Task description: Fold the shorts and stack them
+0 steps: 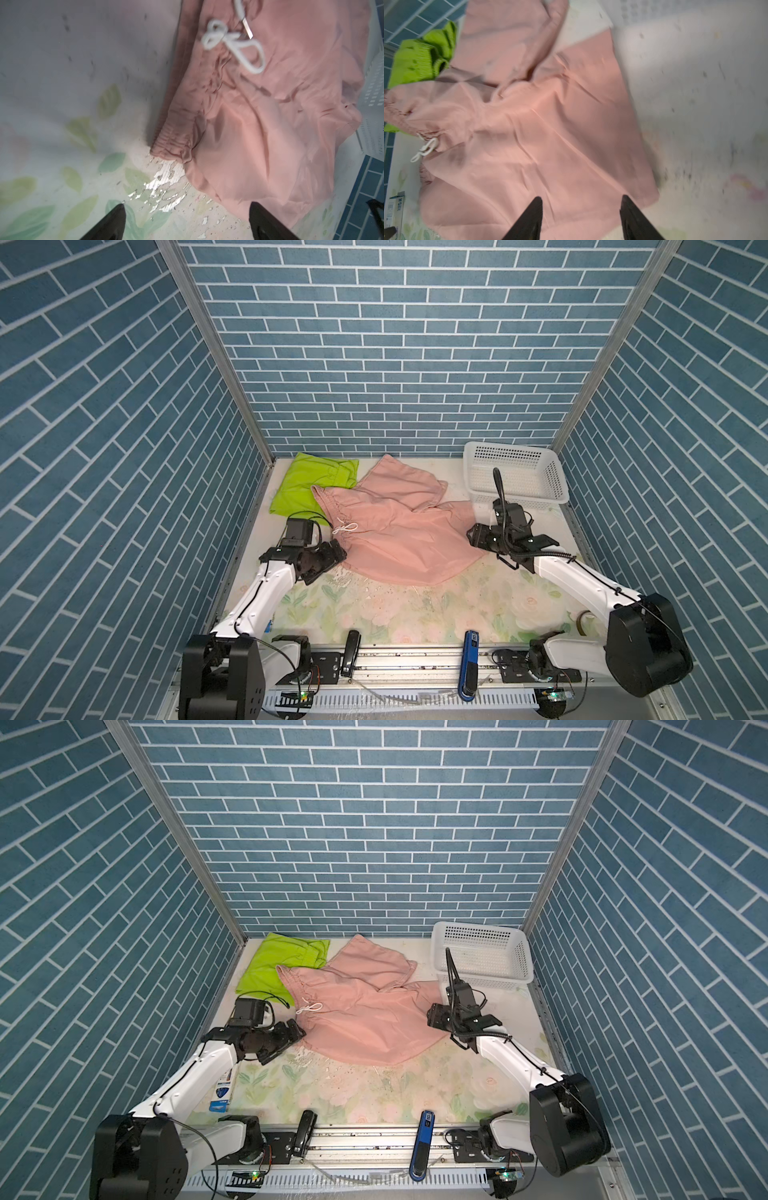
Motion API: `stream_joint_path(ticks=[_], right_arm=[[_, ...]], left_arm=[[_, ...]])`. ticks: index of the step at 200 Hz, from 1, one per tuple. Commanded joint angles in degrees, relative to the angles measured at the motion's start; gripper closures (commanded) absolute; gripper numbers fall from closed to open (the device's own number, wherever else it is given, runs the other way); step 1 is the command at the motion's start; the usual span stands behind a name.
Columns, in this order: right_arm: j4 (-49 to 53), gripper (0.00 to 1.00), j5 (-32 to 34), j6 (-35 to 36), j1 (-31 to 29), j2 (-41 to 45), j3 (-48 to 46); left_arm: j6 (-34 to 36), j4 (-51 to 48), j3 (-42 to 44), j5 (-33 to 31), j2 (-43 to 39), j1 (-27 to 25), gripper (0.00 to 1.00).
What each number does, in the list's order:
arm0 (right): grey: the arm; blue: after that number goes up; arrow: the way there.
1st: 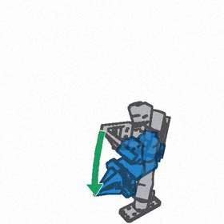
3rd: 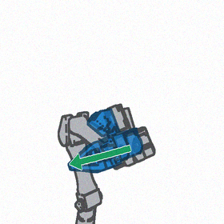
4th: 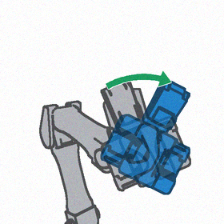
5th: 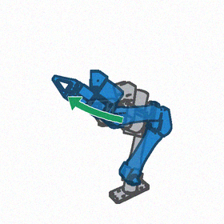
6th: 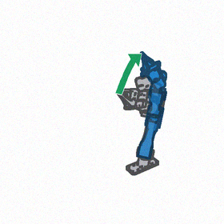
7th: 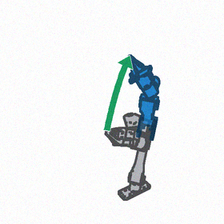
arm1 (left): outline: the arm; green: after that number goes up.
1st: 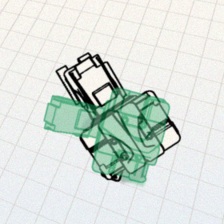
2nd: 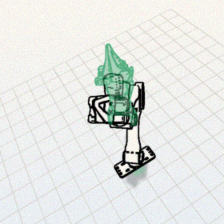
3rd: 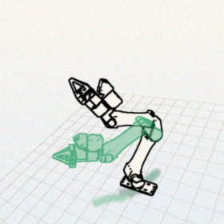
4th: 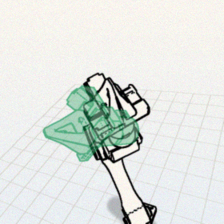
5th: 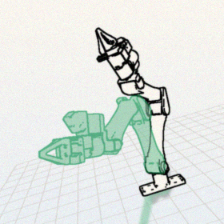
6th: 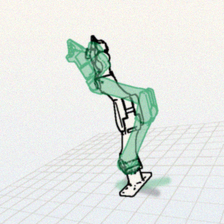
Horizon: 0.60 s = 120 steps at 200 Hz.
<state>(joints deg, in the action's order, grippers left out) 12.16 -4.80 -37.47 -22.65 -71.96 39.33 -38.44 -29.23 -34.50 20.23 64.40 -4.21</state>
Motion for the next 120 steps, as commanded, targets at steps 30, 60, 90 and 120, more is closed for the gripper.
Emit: stream_joint_path(ticks=[30,60,90,120], right_arm=[[-5.7,0.39,3.5,-17.7,-0.2,8.7,-11.0],[-14.4,0.4,4.1,-21.8,-0.2,8.4,-16.3],[-20.8,0.4,4.1,-22.7,-0.2,4.2,-17.4],[-29.9,0.39,4.1,-24.8,-0.2,-1.6,-19.3]], left_arm=[[-8.6,15.2,6.0,2.0,-0.7,-1.0,0.04],[-12.6,25.1,9.6,2.2,2.7,-1.7,0.02],[-12.8,27.9,10.2,1.5,5.8,-2.1,0.03],[-12.0,28.3,10.4,-0.2,6.1,-2.1,0.2]])
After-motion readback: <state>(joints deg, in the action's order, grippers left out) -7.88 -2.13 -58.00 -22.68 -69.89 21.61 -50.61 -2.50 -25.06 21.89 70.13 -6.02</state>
